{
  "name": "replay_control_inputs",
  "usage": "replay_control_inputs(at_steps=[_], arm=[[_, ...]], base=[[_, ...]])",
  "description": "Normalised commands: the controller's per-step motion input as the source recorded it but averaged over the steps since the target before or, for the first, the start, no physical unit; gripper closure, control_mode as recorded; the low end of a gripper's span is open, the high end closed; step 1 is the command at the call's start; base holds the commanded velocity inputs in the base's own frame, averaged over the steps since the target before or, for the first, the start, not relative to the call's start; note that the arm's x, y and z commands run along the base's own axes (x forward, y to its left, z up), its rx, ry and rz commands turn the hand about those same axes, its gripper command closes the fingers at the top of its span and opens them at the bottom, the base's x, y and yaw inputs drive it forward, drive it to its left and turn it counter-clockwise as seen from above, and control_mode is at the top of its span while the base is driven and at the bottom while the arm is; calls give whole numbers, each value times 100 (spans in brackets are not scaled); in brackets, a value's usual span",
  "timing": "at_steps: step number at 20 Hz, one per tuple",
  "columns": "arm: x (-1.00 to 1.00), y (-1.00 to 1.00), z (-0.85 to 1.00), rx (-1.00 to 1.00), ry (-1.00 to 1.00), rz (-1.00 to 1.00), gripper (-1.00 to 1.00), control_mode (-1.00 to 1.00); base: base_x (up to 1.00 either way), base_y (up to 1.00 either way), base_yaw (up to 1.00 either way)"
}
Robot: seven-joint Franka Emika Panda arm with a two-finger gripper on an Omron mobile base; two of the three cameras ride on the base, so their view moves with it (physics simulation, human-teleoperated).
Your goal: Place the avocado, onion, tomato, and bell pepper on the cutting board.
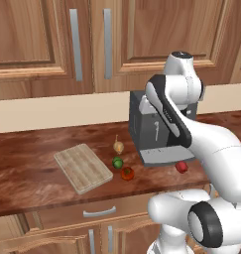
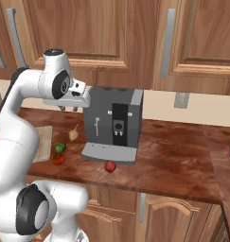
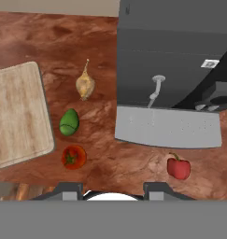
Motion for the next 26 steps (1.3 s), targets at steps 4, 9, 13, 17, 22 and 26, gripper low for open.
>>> replay_control_inputs(at_steps=[4,9,13,17,22,26], arm=[[-13,0,0,0,-2,0,-100,-100],[-41,-9,0,0,-5,0,-100,-100],[-50,-31,0,0,-5,-2,-100,-100],[-38,-41,0,2,-3,-7,-100,-100],[-36,-45,0,3,-6,-8,-100,-100],[-19,-51,0,4,-5,-1,-100,-100]], base=[[0,0,0],[0,0,0],[0,0,0],[0,0,0],[0,0,0],[0,0,0]])
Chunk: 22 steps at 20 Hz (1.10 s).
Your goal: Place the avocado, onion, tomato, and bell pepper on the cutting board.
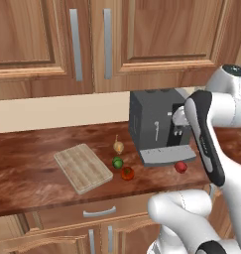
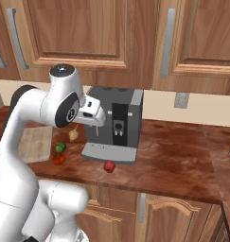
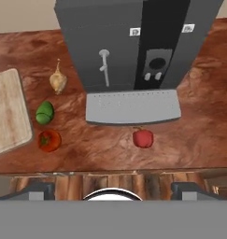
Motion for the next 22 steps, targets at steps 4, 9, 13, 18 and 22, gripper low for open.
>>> replay_control_inputs(at_steps=[4,9,13,18,22], arm=[[-9,-62,0,7,-1,1,-100,-100],[-2,-65,-3,10,0,2,-100,-100],[1,-34,-18,6,0,2,-100,-100],[0,-29,-58,0,14,0,-100,-100],[11,-1,-59,-1,30,-2,-100,-100]], base=[[0,0,0],[0,0,0],[0,0,0],[0,0,0],[0,0,0]])
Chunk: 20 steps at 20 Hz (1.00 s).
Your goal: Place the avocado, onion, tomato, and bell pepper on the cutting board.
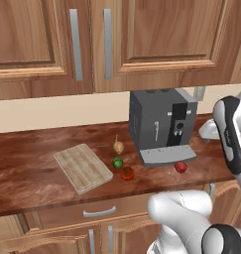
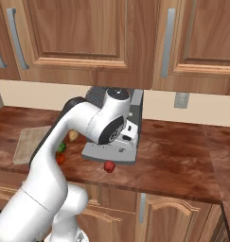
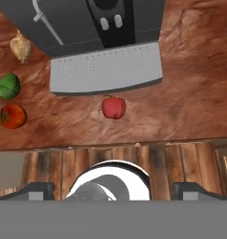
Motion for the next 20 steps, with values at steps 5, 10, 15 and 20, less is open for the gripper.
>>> replay_control_inputs(at_steps=[5,10,15,20], arm=[[10,0,-24,0,15,-1,-100,-100],[1,0,0,2,0,0,-100,-100],[15,14,-2,0,0,0,-100,-100],[29,20,-14,0,0,1,-100,-100]], base=[[0,0,0],[0,0,0],[0,0,0],[0,0,0]])
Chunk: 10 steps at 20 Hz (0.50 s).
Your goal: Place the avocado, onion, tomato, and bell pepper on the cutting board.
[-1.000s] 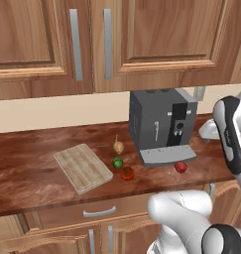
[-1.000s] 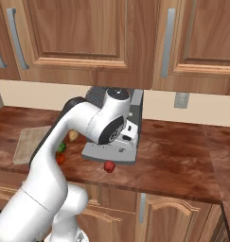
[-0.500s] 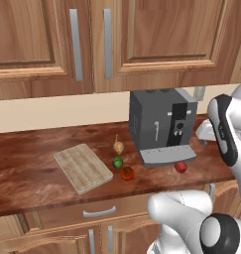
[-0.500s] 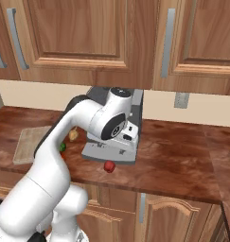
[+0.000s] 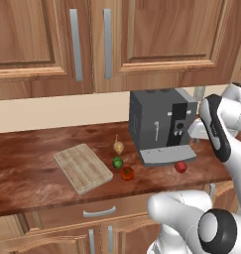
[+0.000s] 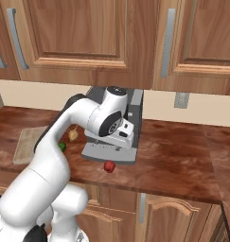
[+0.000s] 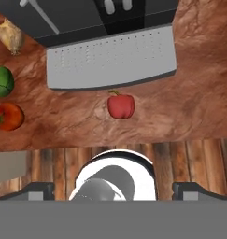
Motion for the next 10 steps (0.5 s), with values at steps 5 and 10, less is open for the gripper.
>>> replay_control_inputs(at_steps=[5,10], arm=[[24,6,-15,0,0,2,-100,-100],[29,4,-22,-3,-2,0,-100,-100]], base=[[0,0,0],[0,0,0]])
